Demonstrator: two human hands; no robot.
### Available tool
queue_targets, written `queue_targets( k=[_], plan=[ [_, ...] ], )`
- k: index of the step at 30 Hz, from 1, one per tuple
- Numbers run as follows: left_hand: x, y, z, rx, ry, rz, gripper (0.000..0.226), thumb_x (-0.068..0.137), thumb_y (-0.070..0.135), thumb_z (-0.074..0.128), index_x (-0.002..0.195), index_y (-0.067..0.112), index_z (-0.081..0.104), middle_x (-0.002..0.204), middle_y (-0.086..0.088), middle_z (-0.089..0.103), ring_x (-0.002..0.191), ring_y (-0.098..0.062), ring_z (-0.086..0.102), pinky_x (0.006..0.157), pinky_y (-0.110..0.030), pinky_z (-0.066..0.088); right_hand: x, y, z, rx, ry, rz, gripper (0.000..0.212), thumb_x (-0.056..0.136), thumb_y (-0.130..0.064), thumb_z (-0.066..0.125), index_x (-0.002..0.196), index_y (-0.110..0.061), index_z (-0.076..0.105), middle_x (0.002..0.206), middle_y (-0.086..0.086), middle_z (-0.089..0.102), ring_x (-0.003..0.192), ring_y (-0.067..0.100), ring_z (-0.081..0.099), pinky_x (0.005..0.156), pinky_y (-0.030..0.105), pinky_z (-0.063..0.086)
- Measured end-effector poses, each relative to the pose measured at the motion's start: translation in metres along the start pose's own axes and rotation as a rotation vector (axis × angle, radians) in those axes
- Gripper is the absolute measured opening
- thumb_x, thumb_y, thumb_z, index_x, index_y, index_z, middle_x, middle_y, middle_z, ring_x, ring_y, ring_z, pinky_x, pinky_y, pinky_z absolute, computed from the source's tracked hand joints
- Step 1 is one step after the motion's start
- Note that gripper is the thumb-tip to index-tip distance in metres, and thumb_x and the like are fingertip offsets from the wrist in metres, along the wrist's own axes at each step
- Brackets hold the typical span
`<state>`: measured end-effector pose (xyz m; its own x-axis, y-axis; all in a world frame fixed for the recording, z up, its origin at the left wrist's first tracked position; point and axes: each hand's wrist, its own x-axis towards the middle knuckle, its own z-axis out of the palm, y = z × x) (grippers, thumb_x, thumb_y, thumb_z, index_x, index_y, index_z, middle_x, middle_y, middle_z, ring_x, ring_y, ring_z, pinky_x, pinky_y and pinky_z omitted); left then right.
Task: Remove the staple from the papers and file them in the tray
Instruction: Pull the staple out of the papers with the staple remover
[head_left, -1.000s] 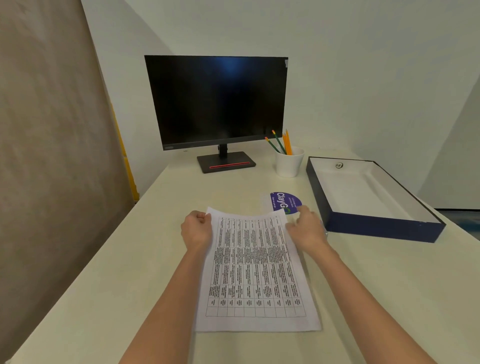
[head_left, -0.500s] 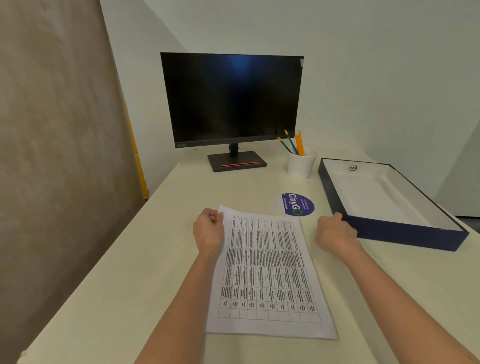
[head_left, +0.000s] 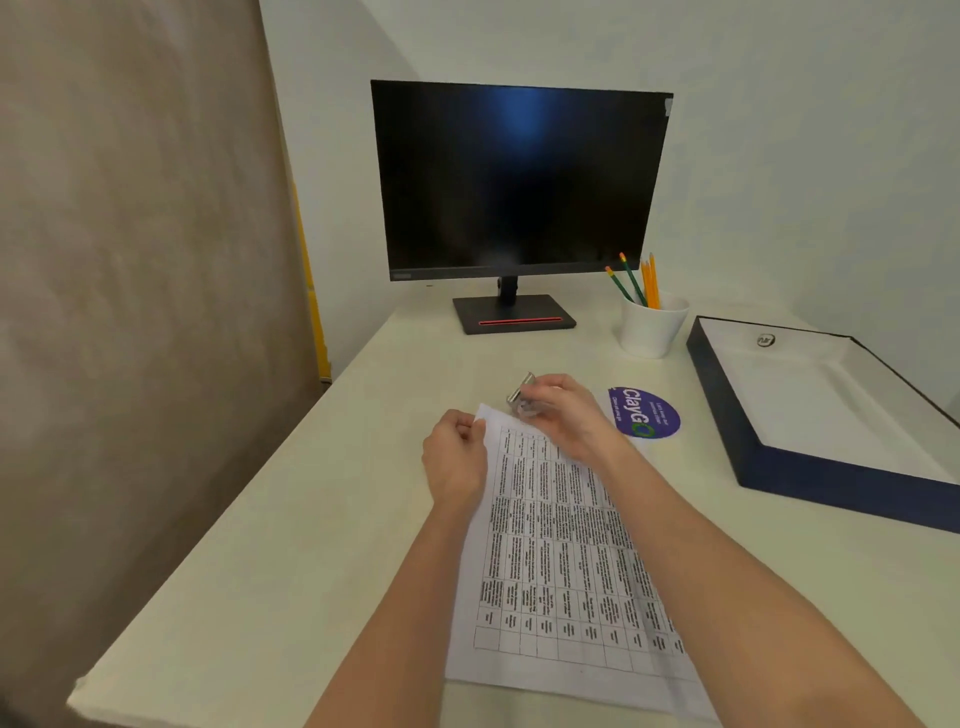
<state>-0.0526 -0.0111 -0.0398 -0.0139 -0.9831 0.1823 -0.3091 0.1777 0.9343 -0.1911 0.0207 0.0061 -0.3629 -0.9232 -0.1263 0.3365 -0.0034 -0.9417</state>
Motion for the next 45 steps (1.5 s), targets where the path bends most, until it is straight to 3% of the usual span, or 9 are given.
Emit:
queue_targets(
  k=[7, 10, 16, 18, 24, 28, 35, 40, 45],
  plan=[
    [0.0, 0.001, 0.001, 0.02, 0.01, -0.005, 0.012, 0.092, 0.019, 0.057, 0.088, 0.01, 0.063, 0.065, 0.005, 0.058, 0.066, -0.019, 0.054, 0.069, -0.029, 0.044, 0.006, 0.007, 0.01, -0.097, 0.125, -0.043, 0.04, 0.08, -0.006, 0.073, 0.116, -0.002, 0.054, 0.1, 0.02, 0.066, 0.095, 0.033, 0.069, 0.094, 0.054, 0.051],
    [-0.001, 0.002, 0.001, 0.02, 0.012, -0.003, 0.013, 0.092, 0.019, 0.057, 0.088, 0.009, 0.063, 0.067, 0.004, 0.058, 0.068, -0.02, 0.055, 0.07, -0.03, 0.044, 0.009, 0.003, 0.014, -0.021, 0.278, -0.074, 0.04, 0.073, -0.013, 0.08, 0.108, -0.005, 0.064, 0.108, 0.016, 0.067, 0.1, 0.029, 0.067, 0.09, 0.047, 0.055],
    [-0.002, 0.004, 0.0, 0.023, 0.01, -0.015, 0.013, 0.093, 0.019, 0.056, 0.088, 0.009, 0.062, 0.064, 0.004, 0.057, 0.067, -0.019, 0.054, 0.067, -0.027, 0.039, 0.013, -0.016, 0.029, -0.051, 0.203, 0.124, 0.005, 0.087, -0.011, 0.066, 0.091, -0.01, 0.063, 0.093, 0.011, 0.054, 0.072, 0.019, 0.054, 0.058, 0.026, 0.049],
    [-0.002, 0.004, 0.0, 0.026, 0.014, -0.013, 0.013, 0.092, 0.019, 0.057, 0.087, 0.009, 0.062, 0.064, 0.005, 0.057, 0.067, -0.02, 0.054, 0.067, -0.028, 0.041, 0.012, -0.02, 0.029, -0.074, 0.174, 0.24, 0.02, 0.086, -0.024, 0.067, 0.097, -0.008, 0.06, 0.095, 0.012, 0.048, 0.072, 0.018, 0.051, 0.056, 0.024, 0.044],
    [-0.002, 0.003, 0.0, 0.03, 0.02, -0.003, 0.013, 0.092, 0.02, 0.057, 0.087, 0.009, 0.063, 0.066, 0.004, 0.059, 0.066, -0.02, 0.055, 0.069, -0.031, 0.045, 0.012, -0.017, 0.021, 0.126, 0.023, 0.326, 0.032, 0.091, -0.027, 0.058, 0.113, -0.006, 0.053, 0.093, 0.015, 0.045, 0.08, 0.022, 0.051, 0.068, 0.033, 0.049],
    [-0.002, 0.003, 0.0, 0.022, 0.012, -0.002, 0.012, 0.092, 0.02, 0.057, 0.087, 0.009, 0.062, 0.066, 0.004, 0.059, 0.065, -0.019, 0.055, 0.067, -0.029, 0.043, 0.013, -0.016, 0.019, 0.053, -0.012, 0.212, 0.03, 0.097, -0.028, 0.052, 0.112, -0.002, 0.055, 0.106, 0.018, 0.048, 0.112, 0.029, 0.051, 0.086, 0.042, 0.052],
    [-0.002, 0.001, 0.0, 0.011, 0.005, 0.006, 0.013, 0.092, 0.019, 0.057, 0.087, 0.008, 0.062, 0.066, 0.003, 0.059, 0.065, -0.02, 0.054, 0.065, -0.027, 0.039, 0.018, -0.022, 0.015, -0.582, -0.113, -0.046, 0.068, 0.083, -0.035, 0.069, 0.143, -0.028, 0.037, 0.128, -0.003, 0.052, 0.111, 0.014, 0.045, 0.097, 0.037, 0.025],
    [-0.002, 0.003, 0.0, 0.023, 0.011, 0.012, 0.013, 0.092, 0.019, 0.058, 0.087, 0.008, 0.062, 0.063, 0.006, 0.056, 0.064, -0.019, 0.053, 0.066, -0.027, 0.04, 0.028, -0.021, 0.009, -0.383, -0.237, 0.114, 0.052, 0.081, -0.015, 0.072, 0.129, -0.011, 0.055, 0.129, 0.013, 0.059, 0.115, 0.024, 0.054, 0.097, 0.036, 0.045],
    [-0.002, 0.002, 0.0, 0.021, 0.009, 0.006, 0.013, 0.093, 0.02, 0.057, 0.087, 0.009, 0.062, 0.059, 0.01, 0.053, 0.064, -0.019, 0.053, 0.065, -0.028, 0.041, 0.03, -0.02, -0.001, -0.211, -0.254, 0.147, 0.048, 0.084, 0.002, 0.064, 0.13, -0.001, 0.05, 0.115, 0.017, 0.065, 0.117, 0.028, 0.059, 0.107, 0.038, 0.042]
  ],
)
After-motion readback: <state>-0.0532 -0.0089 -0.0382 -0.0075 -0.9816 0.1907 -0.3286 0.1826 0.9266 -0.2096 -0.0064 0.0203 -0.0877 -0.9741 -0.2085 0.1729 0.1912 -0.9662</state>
